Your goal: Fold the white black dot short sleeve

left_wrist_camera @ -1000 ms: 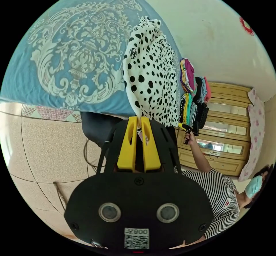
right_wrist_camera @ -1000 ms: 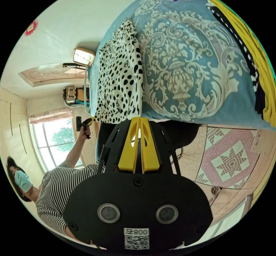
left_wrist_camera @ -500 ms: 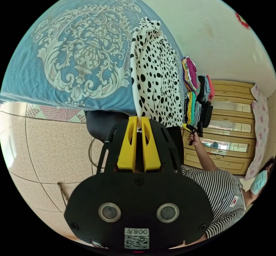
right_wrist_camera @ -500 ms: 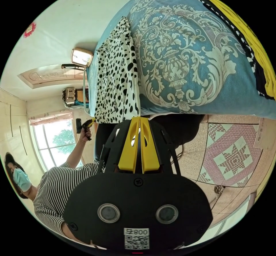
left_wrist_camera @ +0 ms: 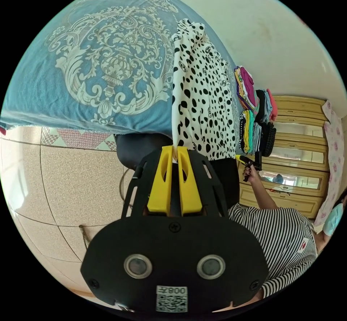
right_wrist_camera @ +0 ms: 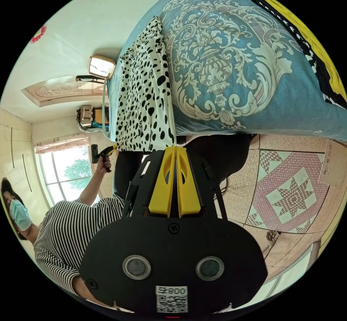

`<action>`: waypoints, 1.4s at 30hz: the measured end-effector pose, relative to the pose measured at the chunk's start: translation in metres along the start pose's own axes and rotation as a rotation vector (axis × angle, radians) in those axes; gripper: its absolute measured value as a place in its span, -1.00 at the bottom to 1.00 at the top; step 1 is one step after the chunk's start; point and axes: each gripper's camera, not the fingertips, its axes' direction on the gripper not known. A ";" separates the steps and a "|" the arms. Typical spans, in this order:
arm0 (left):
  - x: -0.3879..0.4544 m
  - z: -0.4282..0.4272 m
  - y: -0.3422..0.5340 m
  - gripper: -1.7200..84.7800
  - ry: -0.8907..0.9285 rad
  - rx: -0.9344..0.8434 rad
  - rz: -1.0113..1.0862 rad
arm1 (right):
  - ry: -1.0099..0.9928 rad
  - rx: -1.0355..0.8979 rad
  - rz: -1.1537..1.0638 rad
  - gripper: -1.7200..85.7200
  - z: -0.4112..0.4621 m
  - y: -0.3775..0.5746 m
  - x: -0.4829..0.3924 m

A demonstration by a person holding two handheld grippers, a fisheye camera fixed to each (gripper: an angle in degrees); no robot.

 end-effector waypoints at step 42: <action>-0.008 0.175 -0.485 -0.75 -0.098 0.242 0.139 | 0.009 0.234 -0.277 -0.78 0.048 -0.405 -0.070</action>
